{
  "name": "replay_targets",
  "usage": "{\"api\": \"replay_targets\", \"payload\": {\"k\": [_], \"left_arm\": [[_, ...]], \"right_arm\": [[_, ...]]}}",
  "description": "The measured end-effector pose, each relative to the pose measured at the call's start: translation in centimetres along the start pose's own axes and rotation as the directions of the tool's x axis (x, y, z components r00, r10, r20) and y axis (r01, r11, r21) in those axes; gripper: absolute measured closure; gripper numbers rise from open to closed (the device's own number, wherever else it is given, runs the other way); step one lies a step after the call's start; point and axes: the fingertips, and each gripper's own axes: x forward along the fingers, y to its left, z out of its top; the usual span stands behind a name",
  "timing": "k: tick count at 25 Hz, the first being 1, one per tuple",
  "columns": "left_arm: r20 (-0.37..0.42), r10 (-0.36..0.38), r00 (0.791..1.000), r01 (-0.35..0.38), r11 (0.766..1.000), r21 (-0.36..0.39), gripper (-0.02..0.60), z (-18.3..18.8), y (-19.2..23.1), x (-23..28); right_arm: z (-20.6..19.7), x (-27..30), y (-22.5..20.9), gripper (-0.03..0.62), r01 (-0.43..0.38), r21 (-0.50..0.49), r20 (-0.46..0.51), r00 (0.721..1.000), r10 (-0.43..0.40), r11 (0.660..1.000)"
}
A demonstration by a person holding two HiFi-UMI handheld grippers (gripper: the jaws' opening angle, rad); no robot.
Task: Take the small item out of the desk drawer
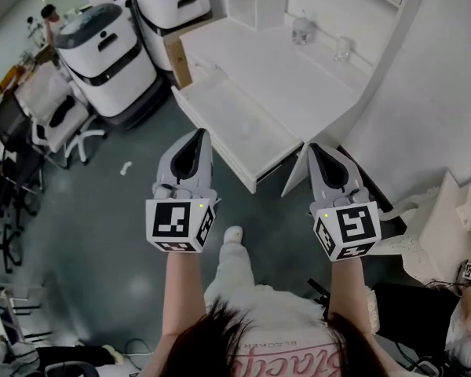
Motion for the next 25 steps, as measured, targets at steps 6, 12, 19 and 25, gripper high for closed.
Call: {"api": "replay_targets", "payload": {"k": [6, 12, 19, 25], "left_arm": [[0.000, -0.046, 0.999, 0.046, 0.999, 0.002, 0.568, -0.4, 3.6, 5.7], [-0.006, -0.083, 0.997, 0.083, 0.996, -0.017, 0.568, -1.6, 8.0, 10.6], [-0.006, -0.141, 0.990, 0.141, 0.990, -0.023, 0.568, -2.6, 11.3, 15.9], [-0.018, -0.172, 0.985, 0.172, 0.984, -0.039, 0.568, -3.9, 13.6, 19.1]], "right_arm": [[0.3, 6.2, -0.4, 0.592, 0.020, -0.004, -0.019, 1.000, -0.020, 1.000], [0.6, 12.1, -1.2, 0.592, 0.074, 0.003, -0.031, 0.997, -0.074, 0.997], [0.4, 17.9, -2.8, 0.591, 0.140, 0.044, -0.062, 0.989, -0.137, 0.989], [-0.1, 21.7, -3.6, 0.518, 0.174, 0.082, -0.074, 0.983, -0.168, 0.981]]}}
